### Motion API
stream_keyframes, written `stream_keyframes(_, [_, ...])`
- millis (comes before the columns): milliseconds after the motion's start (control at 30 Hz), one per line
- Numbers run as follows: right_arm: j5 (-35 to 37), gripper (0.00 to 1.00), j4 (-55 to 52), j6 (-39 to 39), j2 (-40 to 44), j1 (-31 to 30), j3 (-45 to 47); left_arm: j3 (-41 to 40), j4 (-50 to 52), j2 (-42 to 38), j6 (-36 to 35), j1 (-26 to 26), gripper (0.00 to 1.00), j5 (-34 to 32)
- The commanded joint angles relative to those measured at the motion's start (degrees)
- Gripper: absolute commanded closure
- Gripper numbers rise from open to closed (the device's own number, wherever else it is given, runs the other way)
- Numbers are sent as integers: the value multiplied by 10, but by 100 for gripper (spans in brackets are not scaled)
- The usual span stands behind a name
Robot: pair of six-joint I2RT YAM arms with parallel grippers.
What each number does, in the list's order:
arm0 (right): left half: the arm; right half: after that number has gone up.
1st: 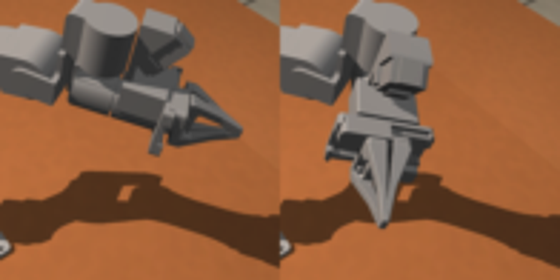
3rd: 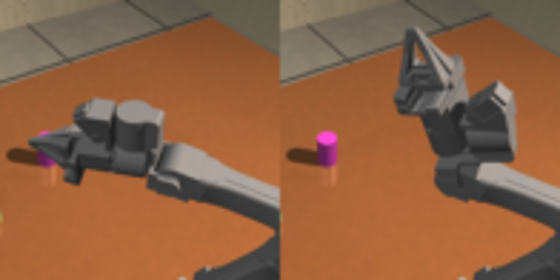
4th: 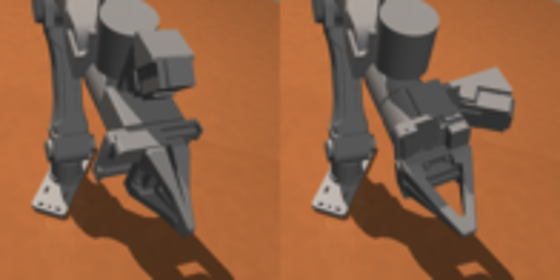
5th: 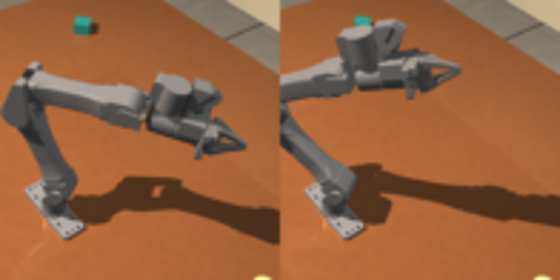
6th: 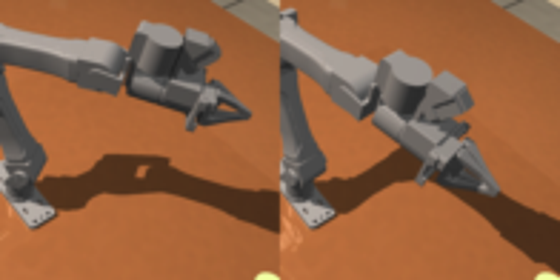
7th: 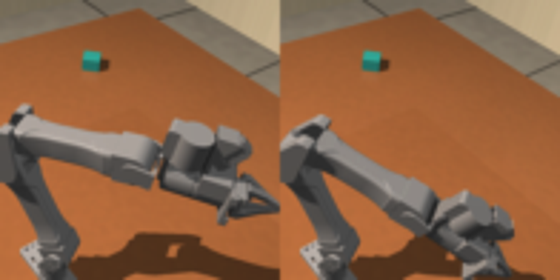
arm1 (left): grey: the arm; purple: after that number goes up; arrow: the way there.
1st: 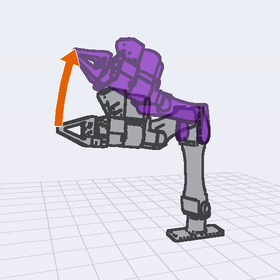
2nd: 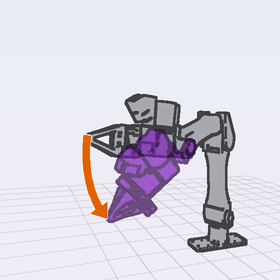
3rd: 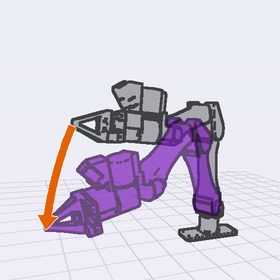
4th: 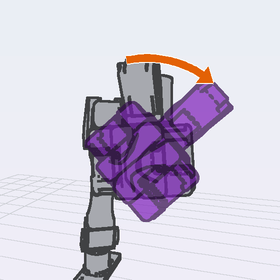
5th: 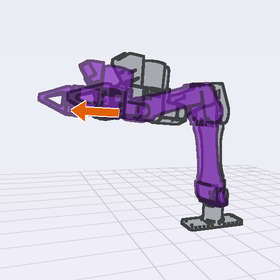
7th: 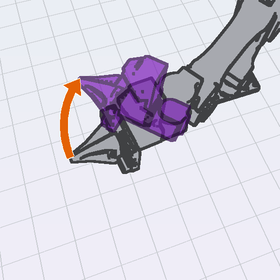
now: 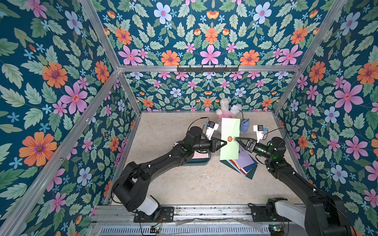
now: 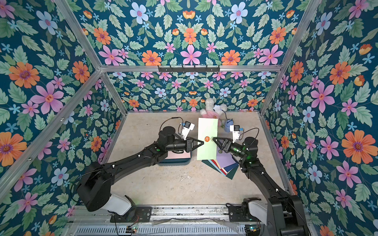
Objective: Put the sealed envelopes into the storage box
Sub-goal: Pick up the envelope from the center of the board, then place the envelope in the storage box.
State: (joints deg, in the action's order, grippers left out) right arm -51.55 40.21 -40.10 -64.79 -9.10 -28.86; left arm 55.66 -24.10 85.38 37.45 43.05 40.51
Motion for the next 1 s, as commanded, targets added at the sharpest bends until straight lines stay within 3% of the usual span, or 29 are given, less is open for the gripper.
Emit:
stream_keyframes(0, [-58,54,101,-44,-4,-16,-9,-16,-57,-21,13,-6,100,34])
stream_keyframes(167, [-59,67,38,-3,-16,-56,-56,-20,-69,-20,21,-11,100,38])
stream_keyframes(333, [-37,100,-20,29,-13,-61,-81,-44,-89,-33,27,-21,100,33])
stream_keyframes(433, [-6,100,-128,114,-9,-73,-117,-65,-38,-58,19,-45,52,-7])
stream_keyframes(467, [28,100,-197,168,-9,-86,-143,-73,-1,-71,16,-58,41,-45])
stream_keyframes(500, [60,100,-255,217,-13,-97,-168,-77,51,-84,10,-73,36,-90])
stream_keyframes(667, [194,100,-478,420,-87,-172,-325,-71,376,-164,-10,-128,27,-453])
stream_keyframes(800, [265,100,-618,551,-190,-218,-463,-106,471,-254,-16,-175,23,-570])
stream_keyframes(967, [322,100,-815,693,-374,-281,-691,-124,515,-353,-21,-187,17,-617])
